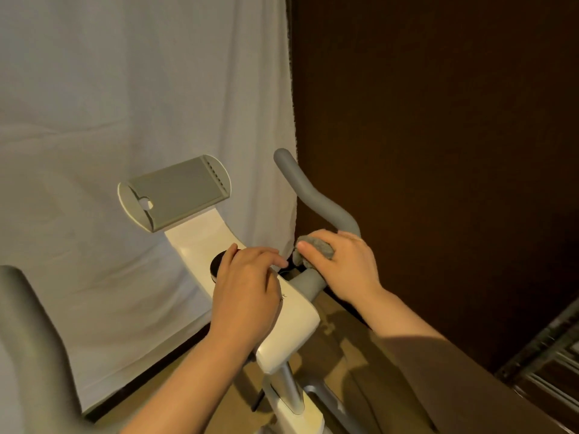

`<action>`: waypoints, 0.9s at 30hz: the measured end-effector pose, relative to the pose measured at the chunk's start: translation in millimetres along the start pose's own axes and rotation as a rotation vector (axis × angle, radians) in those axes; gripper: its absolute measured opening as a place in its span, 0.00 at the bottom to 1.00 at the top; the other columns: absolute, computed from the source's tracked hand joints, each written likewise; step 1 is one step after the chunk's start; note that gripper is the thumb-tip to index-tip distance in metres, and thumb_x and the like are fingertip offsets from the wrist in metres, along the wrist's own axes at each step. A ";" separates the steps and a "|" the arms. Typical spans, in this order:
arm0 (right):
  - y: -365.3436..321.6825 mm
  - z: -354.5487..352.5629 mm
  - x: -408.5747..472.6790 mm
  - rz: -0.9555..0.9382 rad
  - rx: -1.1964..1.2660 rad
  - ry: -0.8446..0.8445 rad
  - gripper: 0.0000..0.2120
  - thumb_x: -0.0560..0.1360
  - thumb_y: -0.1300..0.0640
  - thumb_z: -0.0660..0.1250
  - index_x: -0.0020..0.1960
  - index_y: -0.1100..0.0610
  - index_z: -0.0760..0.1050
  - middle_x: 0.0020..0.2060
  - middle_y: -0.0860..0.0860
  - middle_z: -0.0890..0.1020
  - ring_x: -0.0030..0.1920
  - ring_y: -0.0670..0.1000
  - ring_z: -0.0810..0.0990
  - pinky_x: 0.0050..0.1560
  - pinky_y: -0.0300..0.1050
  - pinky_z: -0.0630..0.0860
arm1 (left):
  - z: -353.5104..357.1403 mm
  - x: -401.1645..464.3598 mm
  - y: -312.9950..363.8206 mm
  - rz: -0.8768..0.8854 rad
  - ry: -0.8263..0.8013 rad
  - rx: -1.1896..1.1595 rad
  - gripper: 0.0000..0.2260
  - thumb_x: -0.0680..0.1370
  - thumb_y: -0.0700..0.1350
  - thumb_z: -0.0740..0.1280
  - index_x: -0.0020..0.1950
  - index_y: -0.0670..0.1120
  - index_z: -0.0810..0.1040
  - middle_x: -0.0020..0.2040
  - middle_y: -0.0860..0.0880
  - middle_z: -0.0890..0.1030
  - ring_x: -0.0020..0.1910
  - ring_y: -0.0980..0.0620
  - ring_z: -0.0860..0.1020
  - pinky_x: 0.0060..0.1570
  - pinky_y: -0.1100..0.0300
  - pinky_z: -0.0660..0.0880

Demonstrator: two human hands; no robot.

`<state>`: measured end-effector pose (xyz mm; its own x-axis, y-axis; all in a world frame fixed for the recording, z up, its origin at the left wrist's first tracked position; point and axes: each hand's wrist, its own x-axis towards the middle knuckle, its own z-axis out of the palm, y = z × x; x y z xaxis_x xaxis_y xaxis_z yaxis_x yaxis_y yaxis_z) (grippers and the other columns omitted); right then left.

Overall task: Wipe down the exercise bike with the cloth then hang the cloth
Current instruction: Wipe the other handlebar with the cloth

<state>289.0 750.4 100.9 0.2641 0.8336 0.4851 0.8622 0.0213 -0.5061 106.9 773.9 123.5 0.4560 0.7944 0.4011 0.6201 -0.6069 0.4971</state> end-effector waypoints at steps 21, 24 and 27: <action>-7.9 13.8 -17.7 0.211 0.324 0.327 0.10 0.76 0.50 0.69 0.57 0.49 0.78 0.51 0.40 0.80 0.58 0.29 0.71 0.78 0.50 0.45 | -0.4 37.6 1.8 0.059 -0.257 0.232 0.13 0.81 0.46 0.56 0.54 0.58 0.78 0.48 0.56 0.82 0.47 0.53 0.75 0.46 0.60 0.64; 4.3 13.9 -16.8 0.209 0.345 0.302 0.12 0.75 0.48 0.68 0.57 0.49 0.78 0.52 0.43 0.82 0.57 0.41 0.78 0.78 0.48 0.46 | 1.0 37.4 1.9 0.071 -0.229 0.226 0.12 0.81 0.47 0.58 0.56 0.58 0.78 0.49 0.56 0.82 0.47 0.52 0.76 0.44 0.60 0.64; 5.4 8.7 1.2 0.391 0.518 0.496 0.12 0.77 0.52 0.67 0.60 0.49 0.76 0.51 0.43 0.81 0.54 0.40 0.79 0.67 0.45 0.69 | 4.8 38.6 -0.1 0.089 -0.220 0.217 0.11 0.81 0.48 0.59 0.57 0.57 0.78 0.44 0.57 0.80 0.39 0.55 0.75 0.43 0.61 0.70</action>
<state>290.2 756.3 92.5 0.7699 0.4953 0.4025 0.3907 0.1330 -0.9109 127.5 804.8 135.2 0.6268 0.7385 0.2484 0.6826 -0.6742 0.2821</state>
